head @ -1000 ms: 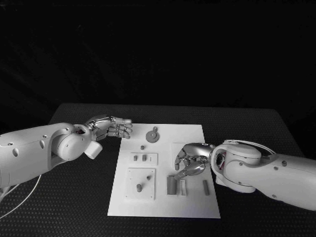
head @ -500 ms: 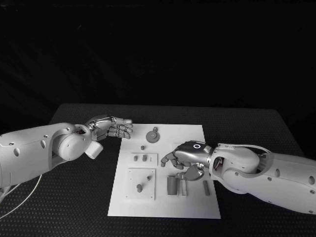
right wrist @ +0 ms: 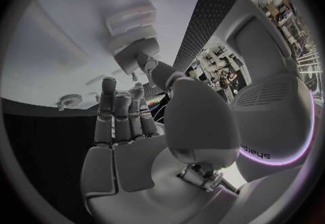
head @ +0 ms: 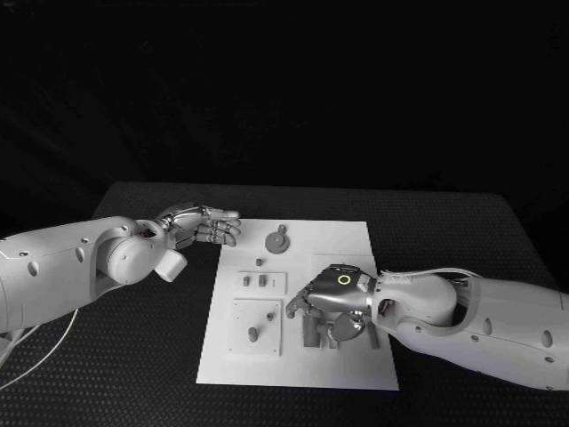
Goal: Assemble the parts on the task board
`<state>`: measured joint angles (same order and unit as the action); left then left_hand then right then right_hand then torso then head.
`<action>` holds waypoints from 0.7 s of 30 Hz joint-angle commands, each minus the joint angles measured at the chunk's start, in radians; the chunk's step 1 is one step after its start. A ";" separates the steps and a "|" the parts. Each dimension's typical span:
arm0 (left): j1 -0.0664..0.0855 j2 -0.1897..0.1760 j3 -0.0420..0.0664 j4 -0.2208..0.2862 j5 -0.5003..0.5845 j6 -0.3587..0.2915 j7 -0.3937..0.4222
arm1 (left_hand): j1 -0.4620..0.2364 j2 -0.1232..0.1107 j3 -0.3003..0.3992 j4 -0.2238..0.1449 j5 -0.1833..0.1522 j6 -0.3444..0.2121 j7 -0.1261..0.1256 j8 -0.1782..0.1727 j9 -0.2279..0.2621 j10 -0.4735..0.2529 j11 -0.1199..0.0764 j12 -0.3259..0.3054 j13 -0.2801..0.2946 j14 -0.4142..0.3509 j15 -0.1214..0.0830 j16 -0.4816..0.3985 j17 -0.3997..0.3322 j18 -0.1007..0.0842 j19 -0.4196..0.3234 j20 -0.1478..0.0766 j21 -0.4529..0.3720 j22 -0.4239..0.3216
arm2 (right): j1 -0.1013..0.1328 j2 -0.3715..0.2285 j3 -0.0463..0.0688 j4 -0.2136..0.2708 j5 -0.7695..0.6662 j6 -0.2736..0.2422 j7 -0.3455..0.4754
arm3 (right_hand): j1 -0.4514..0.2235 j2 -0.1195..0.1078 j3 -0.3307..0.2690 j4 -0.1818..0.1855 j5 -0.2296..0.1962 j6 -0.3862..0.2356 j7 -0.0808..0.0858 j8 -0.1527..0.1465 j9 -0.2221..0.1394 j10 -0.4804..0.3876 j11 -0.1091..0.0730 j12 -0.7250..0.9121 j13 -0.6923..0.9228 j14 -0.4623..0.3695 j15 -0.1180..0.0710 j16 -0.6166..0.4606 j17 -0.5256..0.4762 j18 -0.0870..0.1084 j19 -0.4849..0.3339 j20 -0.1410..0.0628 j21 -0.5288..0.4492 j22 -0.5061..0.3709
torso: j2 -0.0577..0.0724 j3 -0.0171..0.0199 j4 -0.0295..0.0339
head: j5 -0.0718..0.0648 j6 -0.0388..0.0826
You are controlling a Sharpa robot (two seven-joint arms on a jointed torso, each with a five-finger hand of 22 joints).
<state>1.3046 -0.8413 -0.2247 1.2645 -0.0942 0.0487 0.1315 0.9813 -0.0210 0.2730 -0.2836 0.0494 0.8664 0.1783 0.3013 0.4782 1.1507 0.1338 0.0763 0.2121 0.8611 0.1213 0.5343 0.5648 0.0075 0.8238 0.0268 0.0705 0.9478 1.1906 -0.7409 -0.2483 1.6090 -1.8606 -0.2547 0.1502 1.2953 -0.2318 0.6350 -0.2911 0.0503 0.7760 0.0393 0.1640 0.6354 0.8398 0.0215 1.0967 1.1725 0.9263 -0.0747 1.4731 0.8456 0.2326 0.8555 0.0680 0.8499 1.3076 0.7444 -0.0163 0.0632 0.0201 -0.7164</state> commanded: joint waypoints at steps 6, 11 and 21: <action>0.001 0.000 0.000 0.000 0.000 0.018 0.004 | -0.011 0.001 0.001 -0.003 0.000 -0.008 -0.001 -0.006 -0.001 -0.002 -0.003 -0.001 0.002 0.000 0.002 -0.005 0.001 0.006 -0.002 -0.003 0.001 -0.001 | 0.000 -0.004 0.001 0.004 -0.060 0.075 -0.001 | 0.025 0.009 0.012 -0.001 -0.002 0.020 -0.001 0.025 0.011 -0.012 0.005 0.031 0.004 -0.014 0.005 0.029 0.009 -0.005 -0.013 0.004 0.020 0.023 | -0.001 -0.0001 -0.0016 | 0.004 -0.008; 0.001 0.003 0.000 -0.002 0.000 0.019 0.004 | -0.011 0.001 0.001 -0.003 0.000 -0.008 -0.001 -0.006 -0.001 -0.002 -0.003 -0.001 0.002 0.000 0.002 -0.005 0.001 0.006 -0.002 -0.003 0.001 -0.001 | 0.000 0.011 0.001 -0.007 -0.073 0.077 -0.001 | 0.031 0.018 0.016 -0.001 -0.002 0.025 0.001 0.032 0.015 -0.013 0.005 0.051 0.007 -0.016 0.006 0.047 0.013 -0.001 -0.013 0.007 0.033 0.024 | 0.000 0.0002 -0.0024 | 0.006 -0.010; 0.001 -0.001 0.000 0.001 0.000 0.024 0.000 | -0.011 0.001 0.002 -0.003 0.000 -0.008 -0.001 -0.006 -0.001 -0.002 -0.003 -0.001 0.002 0.000 0.002 -0.005 0.002 0.006 -0.002 -0.003 0.001 -0.001 | -0.010 0.033 0.001 -0.034 -0.118 0.079 -0.018 | 0.036 0.029 0.029 0.000 -0.002 0.029 0.004 0.039 0.018 -0.015 0.004 0.068 0.005 -0.019 0.006 0.063 0.014 0.003 -0.013 0.010 0.046 0.023 | 0.001 -0.0002 0.0005 | 0.006 -0.012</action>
<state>1.3046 -0.8430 -0.2248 1.2634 -0.0941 0.0543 0.1279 0.9814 -0.0210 0.2730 -0.2836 0.0494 0.8664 0.1783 0.3013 0.4782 1.1507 0.1338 0.0763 0.2120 0.8611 0.1213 0.5343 0.5646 0.0076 0.8238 0.0268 0.0705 0.9478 1.1821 -0.7098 -0.2477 1.5754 -1.9385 -0.1937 0.1412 1.3259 -0.2092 0.6588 -0.2896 0.0503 0.7981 0.0436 0.2000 0.6523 0.8291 0.0250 1.1620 1.1783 0.9125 -0.0682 1.5326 0.8586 0.2328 0.8484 0.0750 0.8908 1.3075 0.7441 -0.0164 0.0625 0.0249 -0.7279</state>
